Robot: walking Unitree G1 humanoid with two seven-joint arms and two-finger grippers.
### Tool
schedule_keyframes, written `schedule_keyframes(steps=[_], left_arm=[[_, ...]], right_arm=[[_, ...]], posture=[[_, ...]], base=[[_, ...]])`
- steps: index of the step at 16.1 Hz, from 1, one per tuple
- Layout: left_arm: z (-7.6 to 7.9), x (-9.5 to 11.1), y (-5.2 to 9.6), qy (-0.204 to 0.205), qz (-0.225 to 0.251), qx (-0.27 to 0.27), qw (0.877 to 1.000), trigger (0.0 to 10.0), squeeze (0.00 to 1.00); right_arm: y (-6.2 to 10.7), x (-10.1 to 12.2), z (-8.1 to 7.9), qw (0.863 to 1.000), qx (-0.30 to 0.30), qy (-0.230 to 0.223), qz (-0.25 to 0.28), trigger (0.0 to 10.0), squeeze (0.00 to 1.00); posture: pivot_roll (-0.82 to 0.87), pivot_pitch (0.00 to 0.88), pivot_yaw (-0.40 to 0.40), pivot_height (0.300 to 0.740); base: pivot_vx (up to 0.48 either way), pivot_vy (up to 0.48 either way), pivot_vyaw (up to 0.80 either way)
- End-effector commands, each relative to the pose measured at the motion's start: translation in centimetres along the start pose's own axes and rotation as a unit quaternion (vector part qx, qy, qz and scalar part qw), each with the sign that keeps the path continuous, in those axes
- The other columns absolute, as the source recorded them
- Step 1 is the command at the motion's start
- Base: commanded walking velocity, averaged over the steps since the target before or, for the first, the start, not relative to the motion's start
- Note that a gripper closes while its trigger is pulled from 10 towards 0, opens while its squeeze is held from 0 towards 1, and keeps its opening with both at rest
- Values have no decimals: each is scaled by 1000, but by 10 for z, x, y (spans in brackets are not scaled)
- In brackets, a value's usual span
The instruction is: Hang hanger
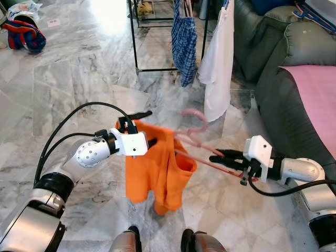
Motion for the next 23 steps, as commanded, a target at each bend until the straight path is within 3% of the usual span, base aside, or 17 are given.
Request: schedule_keyframes(steps=[1,2,4,6,10,13,18,23], left_arm=[[9,-3,2,-9,-5,-44,999,10000,1000],[15,-6,2,-11,-10,-84,996,10000,0],[14,-8,1,-7,-17,-111,994,10000,0],[19,-12,0,2,-31,-153,988,0,0],[29,-23,1,35,-69,-207,975,0,0],[36,-23,-4,56,-80,-226,969,0,0],[36,-16,-15,56,-79,-239,966,0,0],[31,-19,-11,44,-94,-270,957,0,0]], right_arm=[[2,5,0,999,21,27,-4,10000,0],[5,1,0,998,34,46,-26,10000,0],[7,-1,2,996,40,66,-43,10000,0],[6,-1,6,994,37,88,-53,10000,0],[-3,5,12,989,24,135,-49,10000,0],[-9,7,12,989,22,140,-42,10000,0],[-15,0,4,988,36,144,-49,10000,0],[-15,-6,2,987,40,144,-57,10000,0]], posture=[[23,244,-8,740],[22,244,-6,740],[20,243,-3,740],[18,242,-1,740],[17,239,3,740],[18,237,4,740],[12,236,4,740],[11,235,3,740]], base=[[0,0,0],[0,0,0],[0,0,0],[0,0,0],[0,0,0],[0,0,0],[0,0,0],[0,0,0]])
Point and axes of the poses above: a point about 5 cm out from each wrist's last joint towards the gripper, its own y axis pointing back from the gripper into the wrist, its own x axis along the axis of the wrist's last joint, z = x × y, the point moved 5 cm from there along -y, pointing out of the wrist towards the gripper, and after that the axes turned 4 degrees about -y, right-handed, at the moved point
